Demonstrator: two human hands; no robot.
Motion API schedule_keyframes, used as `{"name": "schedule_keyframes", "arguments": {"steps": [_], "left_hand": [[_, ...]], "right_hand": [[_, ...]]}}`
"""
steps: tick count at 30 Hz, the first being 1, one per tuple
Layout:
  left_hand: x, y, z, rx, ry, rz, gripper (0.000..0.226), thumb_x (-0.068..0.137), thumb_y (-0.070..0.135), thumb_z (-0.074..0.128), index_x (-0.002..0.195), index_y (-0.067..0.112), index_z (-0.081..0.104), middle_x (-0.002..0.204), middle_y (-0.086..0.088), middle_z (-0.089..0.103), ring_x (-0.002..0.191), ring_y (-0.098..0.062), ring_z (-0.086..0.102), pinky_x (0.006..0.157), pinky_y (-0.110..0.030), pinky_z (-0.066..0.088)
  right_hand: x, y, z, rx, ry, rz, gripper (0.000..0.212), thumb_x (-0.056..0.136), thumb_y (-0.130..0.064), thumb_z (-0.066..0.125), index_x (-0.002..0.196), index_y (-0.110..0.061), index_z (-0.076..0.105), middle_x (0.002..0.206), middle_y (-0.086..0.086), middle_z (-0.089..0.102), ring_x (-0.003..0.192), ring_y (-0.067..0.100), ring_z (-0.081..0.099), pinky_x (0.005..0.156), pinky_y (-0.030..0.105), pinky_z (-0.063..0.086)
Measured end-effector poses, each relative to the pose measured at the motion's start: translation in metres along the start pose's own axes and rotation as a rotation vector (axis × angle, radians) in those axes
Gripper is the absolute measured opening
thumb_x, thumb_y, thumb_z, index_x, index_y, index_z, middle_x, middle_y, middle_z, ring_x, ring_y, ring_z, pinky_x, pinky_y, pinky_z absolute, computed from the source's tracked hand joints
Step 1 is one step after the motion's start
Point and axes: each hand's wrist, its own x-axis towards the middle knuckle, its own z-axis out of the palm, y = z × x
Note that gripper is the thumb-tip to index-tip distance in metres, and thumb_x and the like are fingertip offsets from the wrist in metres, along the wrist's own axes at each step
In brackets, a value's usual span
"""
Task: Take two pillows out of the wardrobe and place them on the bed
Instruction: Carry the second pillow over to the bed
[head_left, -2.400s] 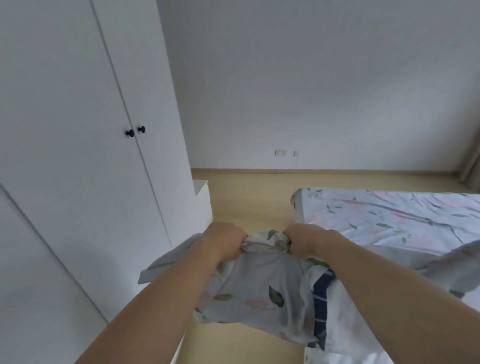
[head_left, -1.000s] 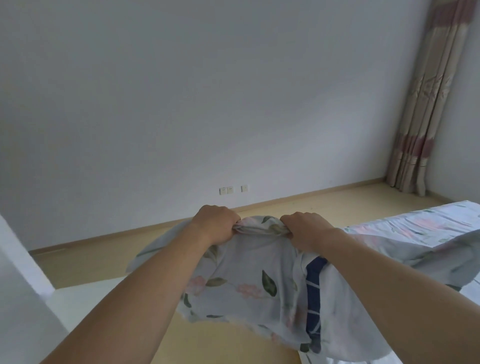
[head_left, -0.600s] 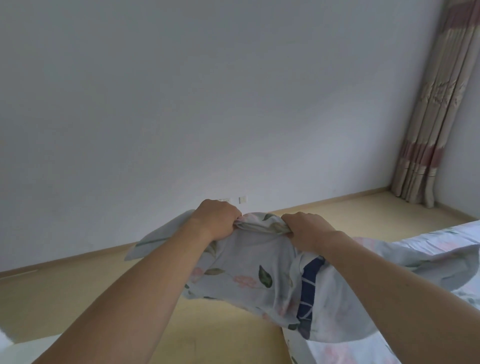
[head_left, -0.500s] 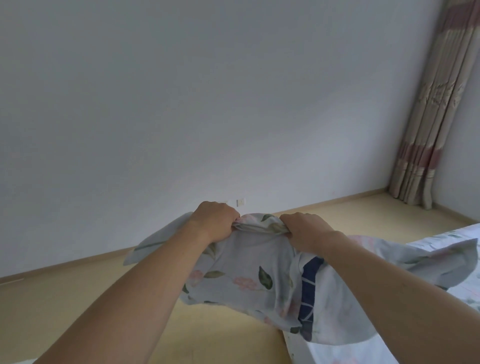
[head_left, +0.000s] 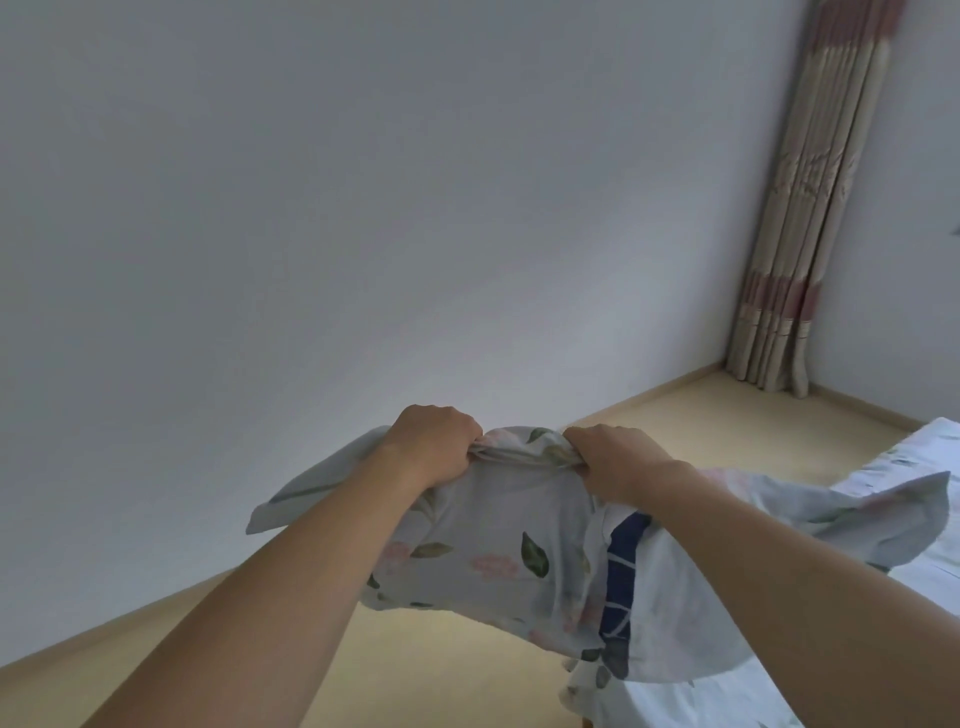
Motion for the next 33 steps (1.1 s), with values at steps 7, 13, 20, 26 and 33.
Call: {"name": "schedule_keyframes", "arguments": {"steps": [7,13,20,26,33], "left_hand": [[0.138,-0.055,0.06,-0.016,-0.014,0.076,0.018,0.088,0.019,0.046,0.089,0.022,0.064,0.095,0.0,0.066,0.083,-0.023,0.059,0.068,-0.03,0.036],[0.261,-0.098,0.077,-0.044,0.022,0.113,0.014,0.087,0.018,0.047,0.078,0.023,0.056,0.092,-0.002,0.066,0.074,-0.022,0.052,0.067,-0.029,0.036],[0.41,-0.14,0.082,-0.063,0.095,0.22,0.015,0.088,0.018,0.046,0.074,0.022,0.051,0.083,-0.001,0.061,0.076,-0.026,0.055,0.066,-0.03,0.036],[0.545,-0.173,0.127,-0.088,0.117,0.34,0.013,0.088,0.019,0.046,0.078,0.021,0.056,0.088,-0.001,0.064,0.079,-0.027,0.056,0.066,-0.03,0.036],[0.705,-0.189,0.142,-0.155,0.16,0.54,0.014,0.089,0.02,0.047,0.081,0.021,0.057,0.093,-0.003,0.066,0.079,-0.026,0.056,0.068,-0.03,0.036]], "right_hand": [[0.13,0.039,0.036,0.019,-0.051,0.084,0.006,0.088,-0.017,0.046,0.089,-0.015,0.051,0.085,0.004,0.061,0.078,0.026,0.061,0.071,0.036,0.049],[0.24,0.092,0.042,0.118,0.002,0.169,0.005,0.084,-0.017,0.048,0.088,-0.017,0.052,0.087,0.003,0.061,0.078,0.025,0.059,0.067,0.034,0.046],[0.356,0.152,0.043,0.13,0.099,0.275,0.009,0.086,-0.022,0.049,0.094,-0.021,0.053,0.087,0.001,0.062,0.077,0.023,0.059,0.07,0.037,0.052],[0.461,0.2,0.066,0.144,0.101,0.406,0.011,0.082,-0.018,0.049,0.091,-0.019,0.056,0.086,0.002,0.063,0.076,0.025,0.06,0.073,0.045,0.055],[0.554,0.255,0.052,0.159,0.099,0.606,0.008,0.087,-0.018,0.051,0.082,-0.025,0.051,0.081,-0.005,0.055,0.075,0.019,0.055,0.067,0.032,0.045]]}}
